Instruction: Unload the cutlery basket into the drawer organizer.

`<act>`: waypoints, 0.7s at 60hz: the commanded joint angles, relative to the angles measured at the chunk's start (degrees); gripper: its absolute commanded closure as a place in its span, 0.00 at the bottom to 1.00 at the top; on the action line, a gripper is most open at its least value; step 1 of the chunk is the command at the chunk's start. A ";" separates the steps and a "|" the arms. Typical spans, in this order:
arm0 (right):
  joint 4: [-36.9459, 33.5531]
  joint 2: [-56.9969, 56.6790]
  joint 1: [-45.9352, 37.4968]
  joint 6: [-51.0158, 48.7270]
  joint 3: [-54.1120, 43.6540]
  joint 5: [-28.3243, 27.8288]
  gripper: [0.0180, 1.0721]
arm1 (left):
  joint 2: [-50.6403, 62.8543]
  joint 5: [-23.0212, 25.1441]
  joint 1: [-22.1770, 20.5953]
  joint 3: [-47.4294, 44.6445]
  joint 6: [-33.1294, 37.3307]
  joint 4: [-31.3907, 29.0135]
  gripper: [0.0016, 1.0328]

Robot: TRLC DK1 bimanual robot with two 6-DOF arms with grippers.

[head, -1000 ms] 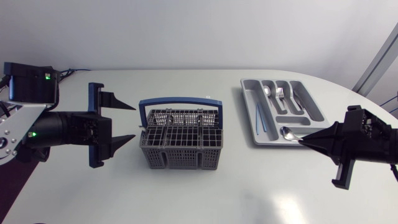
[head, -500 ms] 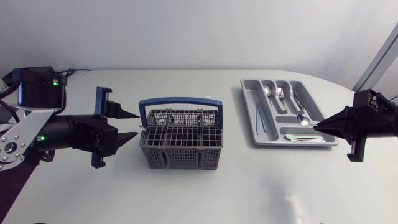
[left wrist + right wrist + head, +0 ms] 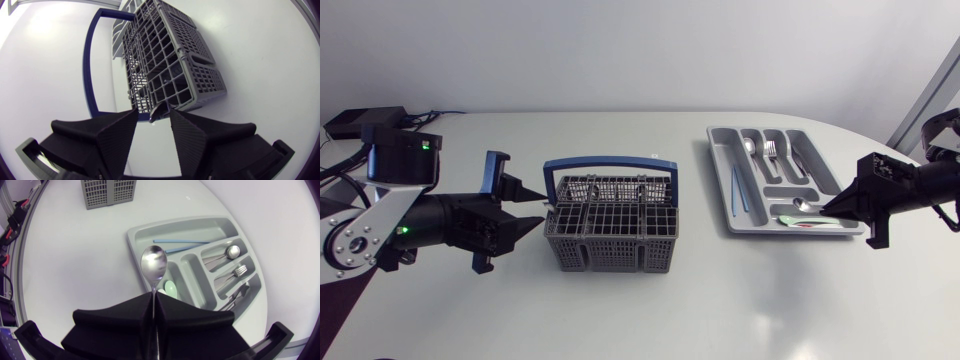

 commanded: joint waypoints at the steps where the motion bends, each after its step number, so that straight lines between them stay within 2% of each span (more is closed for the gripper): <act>1: 1.92 4.02 0.94 -1.89 1.37 1.68 0.94 | 0.75 -0.24 -0.46 -1.65 2.81 1.06 0.54; 4: 4.03 5.78 1.73 -1.45 1.46 2.74 0.94 | 0.75 -0.24 -0.46 -1.83 2.98 1.42 0.59; 25: 9.48 16.41 3.93 0.14 6.38 7.49 0.94 | 1.81 -0.94 -0.63 -2.01 3.86 3.17 0.59; 37: 12.30 17.99 4.28 0.14 6.38 9.77 0.94 | 2.95 -1.56 -0.99 -2.01 4.74 4.23 0.72; 42: 13.26 18.17 4.54 0.05 6.11 10.56 0.94 | 3.48 -1.56 -0.99 -1.92 4.74 4.76 0.72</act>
